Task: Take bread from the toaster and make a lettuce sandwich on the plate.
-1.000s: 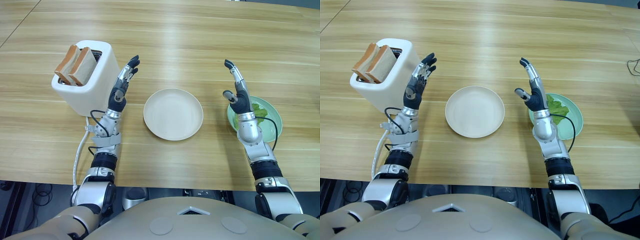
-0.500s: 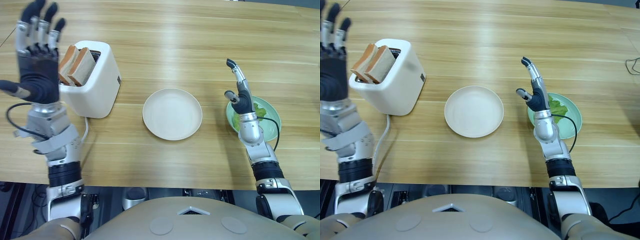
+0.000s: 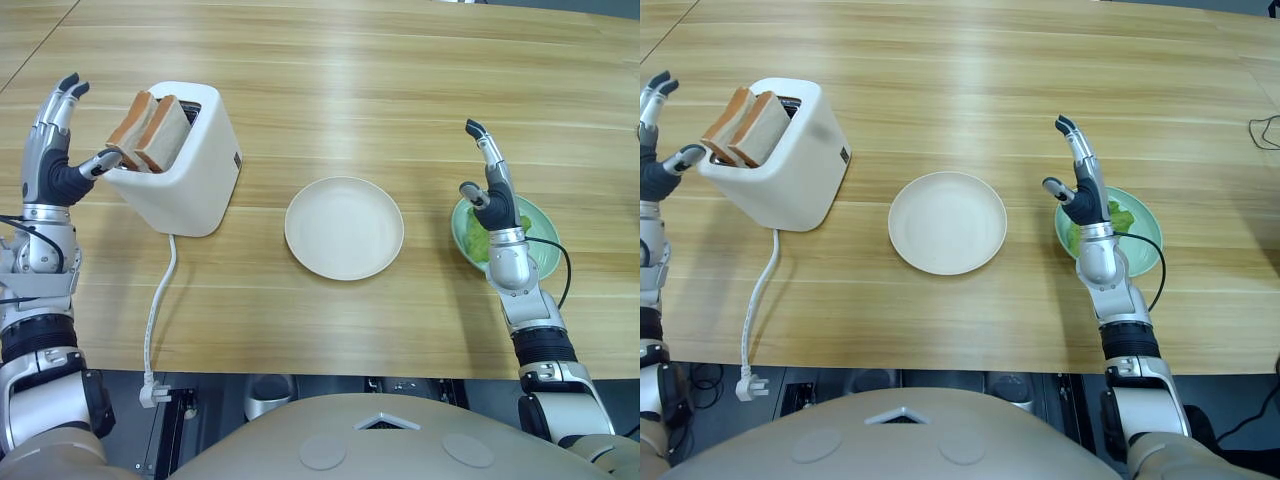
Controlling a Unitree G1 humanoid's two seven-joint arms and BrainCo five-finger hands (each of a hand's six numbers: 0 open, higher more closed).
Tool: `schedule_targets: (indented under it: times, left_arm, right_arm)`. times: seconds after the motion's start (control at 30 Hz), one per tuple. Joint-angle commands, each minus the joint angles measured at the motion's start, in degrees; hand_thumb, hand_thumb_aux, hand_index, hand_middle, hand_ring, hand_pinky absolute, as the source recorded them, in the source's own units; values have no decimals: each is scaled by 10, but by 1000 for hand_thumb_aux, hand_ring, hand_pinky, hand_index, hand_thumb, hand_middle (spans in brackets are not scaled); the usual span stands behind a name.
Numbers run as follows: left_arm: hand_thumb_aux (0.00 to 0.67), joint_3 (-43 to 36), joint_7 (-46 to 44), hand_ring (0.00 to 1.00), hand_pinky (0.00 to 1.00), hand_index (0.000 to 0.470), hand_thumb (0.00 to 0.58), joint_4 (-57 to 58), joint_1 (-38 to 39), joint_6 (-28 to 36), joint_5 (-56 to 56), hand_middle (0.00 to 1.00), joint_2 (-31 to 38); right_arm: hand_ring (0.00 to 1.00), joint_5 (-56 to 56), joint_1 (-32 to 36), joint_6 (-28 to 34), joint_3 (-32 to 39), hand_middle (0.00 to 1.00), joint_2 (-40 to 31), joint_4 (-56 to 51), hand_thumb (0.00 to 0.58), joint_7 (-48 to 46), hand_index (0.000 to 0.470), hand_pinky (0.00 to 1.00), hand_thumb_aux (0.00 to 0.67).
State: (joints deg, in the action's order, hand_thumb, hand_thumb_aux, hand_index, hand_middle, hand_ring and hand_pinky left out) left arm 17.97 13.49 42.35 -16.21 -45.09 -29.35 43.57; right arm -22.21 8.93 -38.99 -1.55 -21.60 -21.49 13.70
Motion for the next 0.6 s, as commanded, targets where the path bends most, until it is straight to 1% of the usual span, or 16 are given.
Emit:
schedule_targets:
  times: [0.03, 0.17, 0.27, 0.37, 0.4, 0.43, 0.47, 0.5, 0.53, 0.57, 0.6]
  left_arm:
    - [0, -75, 82, 0, 0, 0, 0, 74, -21, 58, -86, 0, 32]
    - [0, -104, 118, 0, 0, 0, 0, 121, -41, 67, -74, 0, 42]
    - [0, -132, 132, 0, 0, 0, 0, 152, -58, 81, -77, 0, 47]
    - [0, -153, 133, 0, 0, 0, 0, 169, -68, 82, -71, 0, 49]
    - [16, -158, 132, 0, 0, 11, 27, 173, -71, 84, -69, 0, 49]
    - [16, -164, 131, 0, 0, 11, 27, 179, -75, 89, -67, 0, 48]
    - [116, -170, 131, 0, 0, 79, 183, 182, -79, 92, -67, 0, 47]
    - [116, -176, 132, 0, 0, 79, 183, 185, -83, 94, -66, 0, 47]
    - [142, -179, 131, 0, 0, 97, 220, 184, -86, 91, -62, 0, 45]
    - [187, -182, 130, 0, 0, 128, 278, 182, -88, 88, -58, 0, 44]
    - [255, -186, 129, 0, 0, 175, 357, 179, -90, 85, -55, 0, 43]
  right_arm:
    - [0, -1, 6, 5, 1, 0, -2, -5, 0, -2, 0, 0, 0]
    - [0, 2, 7, 4, 1, 0, -4, -6, 0, -4, 0, 0, 0]
    - [0, 3, 5, 3, 0, 0, -6, -5, 0, -6, 0, 0, 0]
    - [0, 4, 5, 4, 0, 0, -5, -6, 0, -7, 0, 0, 0]
    - [0, 4, 6, 4, 1, 0, -4, -6, 0, -7, 0, 0, 0]
    - [0, 3, 6, 4, 2, 0, -3, -7, 0, -8, 0, 0, 0]
    - [0, 2, 6, 3, 3, 0, -3, -8, 0, -7, 0, 0, 0]
    - [0, 1, 6, 4, 3, 0, -2, -9, 0, -7, 0, 0, 0]
    - [0, 1, 6, 4, 4, 0, -1, -9, 0, -6, 0, 0, 0]
    - [0, 1, 6, 4, 4, 0, -1, -9, 0, -6, 0, 0, 0]
    - [0, 1, 6, 4, 5, 0, -1, -9, 0, -7, 0, 0, 0]
